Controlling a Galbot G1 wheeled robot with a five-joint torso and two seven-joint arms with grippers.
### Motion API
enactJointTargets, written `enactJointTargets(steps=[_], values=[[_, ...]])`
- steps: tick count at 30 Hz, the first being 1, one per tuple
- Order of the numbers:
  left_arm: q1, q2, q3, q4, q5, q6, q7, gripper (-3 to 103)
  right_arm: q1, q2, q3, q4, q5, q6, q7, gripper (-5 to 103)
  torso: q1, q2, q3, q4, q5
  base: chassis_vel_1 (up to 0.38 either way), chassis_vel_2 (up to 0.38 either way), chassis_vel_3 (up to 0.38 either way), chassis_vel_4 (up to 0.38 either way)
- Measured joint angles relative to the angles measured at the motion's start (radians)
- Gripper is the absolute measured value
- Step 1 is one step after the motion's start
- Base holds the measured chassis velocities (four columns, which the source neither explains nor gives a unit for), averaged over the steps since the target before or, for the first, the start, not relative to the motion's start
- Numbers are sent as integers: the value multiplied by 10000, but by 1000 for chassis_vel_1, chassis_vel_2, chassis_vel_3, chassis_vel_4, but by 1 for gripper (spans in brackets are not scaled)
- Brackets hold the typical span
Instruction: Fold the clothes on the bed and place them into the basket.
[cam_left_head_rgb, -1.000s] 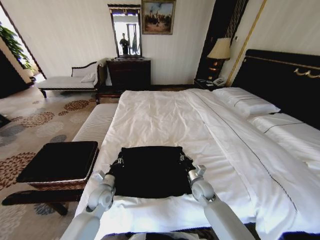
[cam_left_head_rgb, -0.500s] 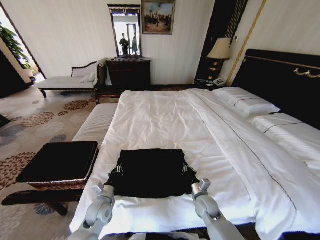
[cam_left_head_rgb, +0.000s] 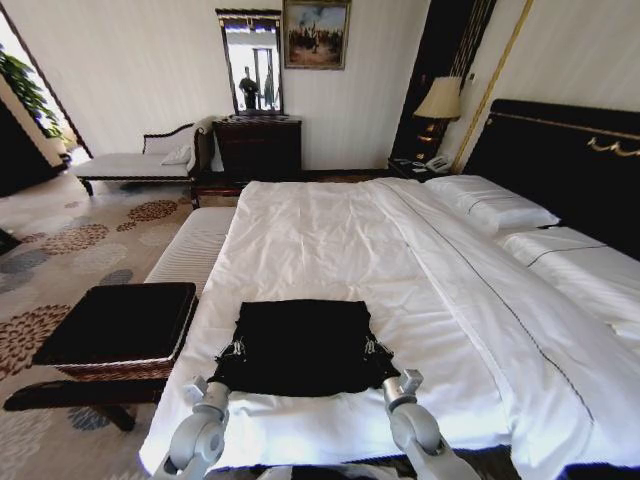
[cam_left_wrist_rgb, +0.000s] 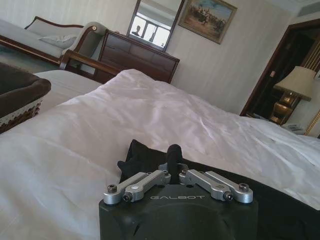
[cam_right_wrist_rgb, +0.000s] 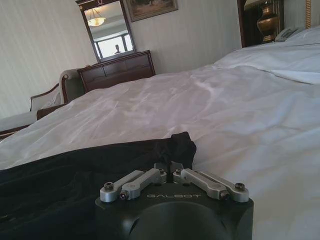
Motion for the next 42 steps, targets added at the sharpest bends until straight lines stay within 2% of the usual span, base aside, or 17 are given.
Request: enactJointTargets(steps=[20, 42], values=[[530, 66, -151, -72, -11, -92, 11, 2, -322, 44, -35, 75, -115, 47, -28, 1, 0, 0, 0, 0, 0, 0, 0, 0, 0], [580, 72, -158, -78, 97, -134, -66, 2, -764, 51, 253, 440, -139, 151, -109, -1, 0, 0, 0, -1, -1, 0, 0, 0, 0]])
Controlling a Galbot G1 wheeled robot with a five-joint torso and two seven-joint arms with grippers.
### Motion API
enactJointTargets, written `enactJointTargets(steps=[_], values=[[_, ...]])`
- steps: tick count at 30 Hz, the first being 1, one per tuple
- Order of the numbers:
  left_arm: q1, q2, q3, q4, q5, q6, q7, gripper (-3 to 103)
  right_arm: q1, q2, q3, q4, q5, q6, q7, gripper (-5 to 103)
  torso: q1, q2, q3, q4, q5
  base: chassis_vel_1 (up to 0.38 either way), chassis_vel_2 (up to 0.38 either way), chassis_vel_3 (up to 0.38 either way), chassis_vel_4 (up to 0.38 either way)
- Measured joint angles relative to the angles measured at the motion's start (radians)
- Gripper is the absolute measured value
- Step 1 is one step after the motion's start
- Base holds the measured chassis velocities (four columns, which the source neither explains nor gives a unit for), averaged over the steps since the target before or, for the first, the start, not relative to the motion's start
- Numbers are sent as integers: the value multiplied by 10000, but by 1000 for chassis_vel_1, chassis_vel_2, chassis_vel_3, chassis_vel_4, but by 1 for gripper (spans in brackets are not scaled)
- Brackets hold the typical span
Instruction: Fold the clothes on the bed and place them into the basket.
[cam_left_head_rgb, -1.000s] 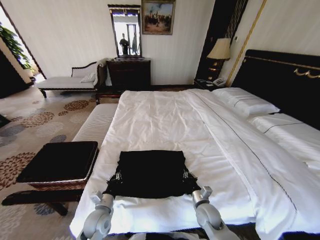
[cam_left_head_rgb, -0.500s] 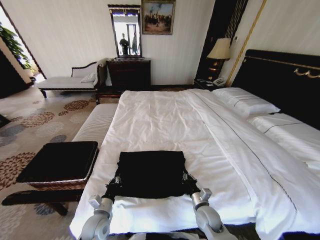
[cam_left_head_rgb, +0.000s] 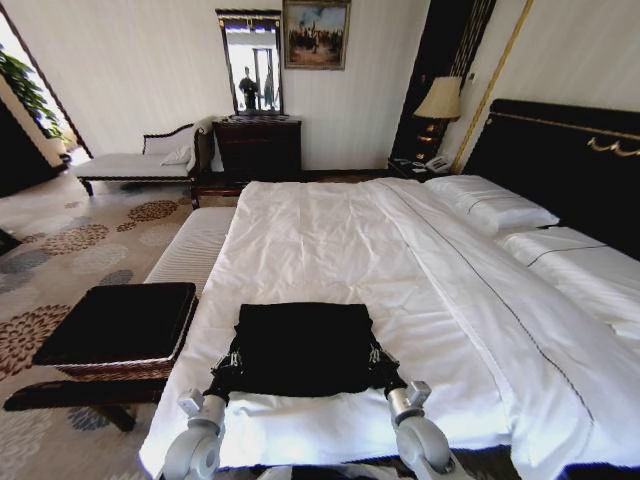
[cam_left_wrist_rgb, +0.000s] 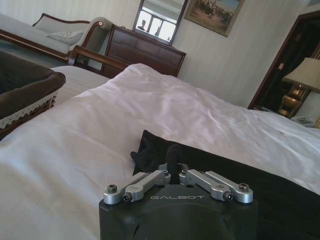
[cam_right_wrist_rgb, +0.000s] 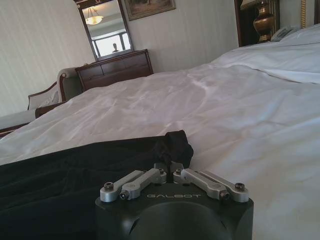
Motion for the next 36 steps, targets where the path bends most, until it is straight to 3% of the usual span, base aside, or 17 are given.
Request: enactJointTargets(steps=[2, 4, 5, 6, 7, 8, 10, 12, 13, 17, 21, 25, 26, 27, 30, 36], values=[[204, 75, -40, -156, 190, 47, -56, -1, -23, 5, -52, 5, -4, 26, -17, 3, 0, 0, 0, 0, 1, 0, 0, 0, 0], [457, 144, -112, -308, 289, 85, -63, 3, -111, -3, -45, 48, -4, 79, -38, 14, 0, 0, 0, 0, 1, 0, 0, 0, 0], [457, 144, -112, -308, 289, 85, -63, 3, -111, -3, -45, 48, -4, 79, -38, 14, 0, 0, 0, 0, 1, 0, 0, 0, 0], [539, 163, -140, -351, 308, 87, -61, 8, -157, -12, -18, 72, -2, 102, -60, 14, 0, 0, 0, 1, 2, 0, 0, 0, 0], [807, 200, -247, -479, 346, 87, -5, 14, -297, -41, 112, 138, 14, 131, -129, 24, 0, 0, 0, 1, 2, 0, 0, 0, 0], [967, 206, -321, -550, 353, 88, 35, 19, -401, -59, 210, 183, 28, 144, -159, 24, 0, 0, 0, 1, 0, 0, 0, 0, 0], [1343, 190, -540, -705, 350, 78, 155, 30, -666, -102, 459, 299, 83, 178, -164, 36, 0, 0, -1, 0, 2, 0, 0, 0, 0], [1493, 179, -644, -764, 349, 57, 217, 30, -779, -114, 587, 367, 130, 184, -139, 41, 0, 0, -1, 0, 0, 0, 0, 0, 0], [1646, 178, -764, -823, 339, 39, 285, 36, -886, -128, 730, 446, 204, 184, -90, 41, 0, 1, 0, 0, 2, 0, 0, 0, 0], [1741, 194, -1132, -882, 111, 37, 375, 52, -846, -199, 1077, 586, 509, 115, 50, 57, -1, 1, -1, 1, 0, 0, 0, 0, 0], [1076, 287, -1389, -695, -283, 254, 281, 62, -336, -372, 1212, 633, 1028, -220, 233, 68, -1, 1, 0, 3, 0, 0, 0, 0, 0], [-413, 568, -1278, -160, -1130, 951, -66, 85, 225, -500, 1036, 487, 1155, -425, 360, 90, 2, -1, 2, 0, 1, 0, 0, 0, 0], [-769, 640, -1192, 19, -1340, 1121, -156, 85, 285, -494, 967, 460, 1149, -452, 381, 95, 3, -1, 2, -1, 1, 0, 0, 0, 0], [-769, 640, -1192, 19, -1340, 1121, -156, 85, 285, -494, 967, 460, 1149, -452, 381, 95, 3, -1, 2, -1, 1, 0, 0, 0, 0], [-2053, 914, -771, 873, -2221, 1673, -463, 98, 361, -437, 789, 408, 1087, -520, 410, 100, 2, 0, 2, 1, 1, 0, 0, 0, 0], [-3722, 1283, -52, 2211, -3104, 2158, -590, 100, 423, -423, 753, 361, 1059, -553, 424, 100, 2, -1, 1, -2, -1, 0, 0, 0, 0]])
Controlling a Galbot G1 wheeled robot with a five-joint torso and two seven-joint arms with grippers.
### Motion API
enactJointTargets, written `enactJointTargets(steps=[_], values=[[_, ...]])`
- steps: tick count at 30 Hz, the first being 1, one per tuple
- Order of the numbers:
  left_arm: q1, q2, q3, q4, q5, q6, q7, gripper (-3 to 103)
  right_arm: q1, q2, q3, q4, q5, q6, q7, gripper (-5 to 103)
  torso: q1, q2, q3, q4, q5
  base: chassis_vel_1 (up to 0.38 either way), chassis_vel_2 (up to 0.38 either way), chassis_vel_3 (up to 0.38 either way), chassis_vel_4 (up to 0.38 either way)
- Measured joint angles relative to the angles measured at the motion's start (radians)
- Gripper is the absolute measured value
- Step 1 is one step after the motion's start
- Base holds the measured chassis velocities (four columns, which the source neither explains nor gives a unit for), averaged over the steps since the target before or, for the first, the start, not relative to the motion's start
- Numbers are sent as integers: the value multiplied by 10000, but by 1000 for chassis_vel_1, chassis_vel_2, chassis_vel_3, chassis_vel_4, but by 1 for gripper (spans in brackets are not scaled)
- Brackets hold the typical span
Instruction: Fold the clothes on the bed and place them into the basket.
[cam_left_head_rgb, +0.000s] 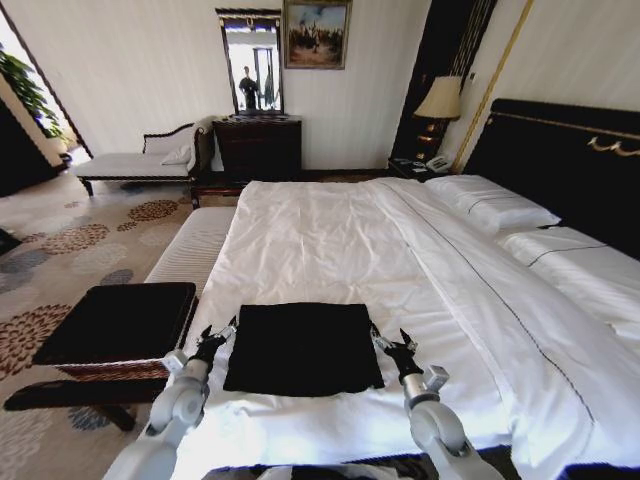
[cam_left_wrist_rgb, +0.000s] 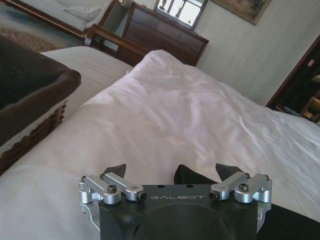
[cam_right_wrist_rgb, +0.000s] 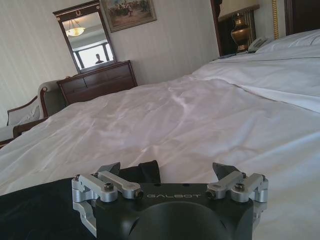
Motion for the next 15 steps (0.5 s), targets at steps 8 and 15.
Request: enactJointTargets(steps=[8, 15], values=[[-1596, 345, 966, 1250, -636, 352, 436, 100, 76, 43, -67, -6, -24, -53, 57, 100, -1, 0, 0, 1, 0, 0, 0, 0, 0], [-1975, 347, 1106, 1693, -859, 572, 428, 98, 266, -90, -286, -6, 26, -179, 165, 100, -2, 0, 0, 4, 2, 0, 0, 0, 0]])
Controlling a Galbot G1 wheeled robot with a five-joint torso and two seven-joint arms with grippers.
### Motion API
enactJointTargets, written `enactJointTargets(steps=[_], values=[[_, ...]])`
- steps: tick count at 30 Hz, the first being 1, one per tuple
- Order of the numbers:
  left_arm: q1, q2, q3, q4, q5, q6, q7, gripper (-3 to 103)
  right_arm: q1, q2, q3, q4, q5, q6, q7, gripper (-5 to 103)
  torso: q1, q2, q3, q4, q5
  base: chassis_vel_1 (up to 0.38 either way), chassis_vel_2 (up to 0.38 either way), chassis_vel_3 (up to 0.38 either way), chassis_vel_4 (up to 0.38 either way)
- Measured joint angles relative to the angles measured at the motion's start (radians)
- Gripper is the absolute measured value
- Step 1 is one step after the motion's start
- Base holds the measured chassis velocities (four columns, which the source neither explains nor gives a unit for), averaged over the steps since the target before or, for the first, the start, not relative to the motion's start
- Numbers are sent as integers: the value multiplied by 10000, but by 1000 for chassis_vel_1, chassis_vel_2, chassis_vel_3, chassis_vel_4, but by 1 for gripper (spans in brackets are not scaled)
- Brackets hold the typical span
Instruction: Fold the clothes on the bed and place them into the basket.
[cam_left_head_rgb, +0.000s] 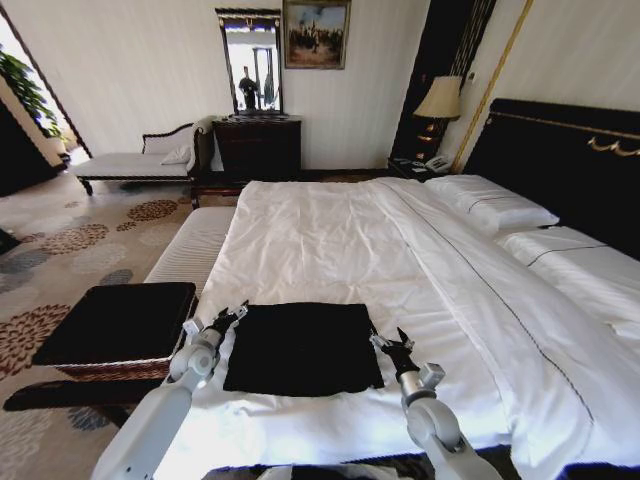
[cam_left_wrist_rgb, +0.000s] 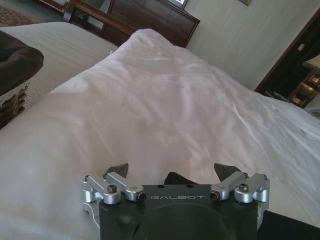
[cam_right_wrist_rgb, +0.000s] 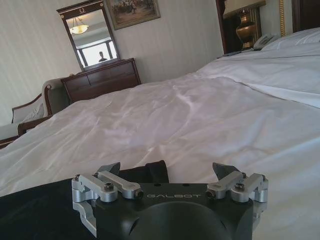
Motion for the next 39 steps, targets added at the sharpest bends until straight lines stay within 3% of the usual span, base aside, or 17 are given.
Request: enactJointTargets(steps=[6, 10, 12, 15, 18, 21, 24, 32, 39], values=[[-92, -10, 146, 301, -225, 132, 171, 95, 41, -20, -29, 11, 39, -45, 64, 100, -1, 0, 0, 0, 0, 0, 0, 0, 0], [-295, -96, 370, 577, -194, 140, 285, 82, 150, -26, -71, 45, 154, -154, 159, 100, -1, 0, -1, -2, 0, 0, 0, 0, 0], [-329, -112, 385, 630, -171, 140, 294, 82, 162, -27, -77, 51, 163, -167, 169, 100, -1, 0, -1, -2, 0, 0, 0, 0, 0], [-432, -157, 399, 812, -186, 141, 301, 66, 174, -37, -81, 60, 185, -196, 197, 100, -1, 0, -1, -2, 0, 0, 0, 0, 0], [-456, -150, 399, 888, -185, 141, 374, 61, 151, -38, -75, 61, 181, -198, 198, 100, -1, 0, -1, -1, 0, 0, 0, 0, 0], [-498, -159, 401, 978, -181, 139, 433, 44, 133, -6, -85, 57, 173, -199, 201, 100, -1, 1, -1, -2, 0, 0, 0, 0, 0], [-493, -195, 402, 996, -180, 136, 459, 39, 124, 7, -99, 58, 173, -207, 218, 100, -1, 0, 0, -2, 0, 0, 0, 0, 0], [-494, -457, 451, 1115, 50, 101, 528, 6, 133, 2, -102, 104, 257, -248, 290, 100, -1, 1, -1, -2, -1, 0, 0, 0, 0], [-489, -448, 409, 1073, 78, 45, 474, 0, 154, -12, -98, 117, 283, -254, 310, 100, -1, 1, -1, -3, 0, 0, 0, 0, 0]])
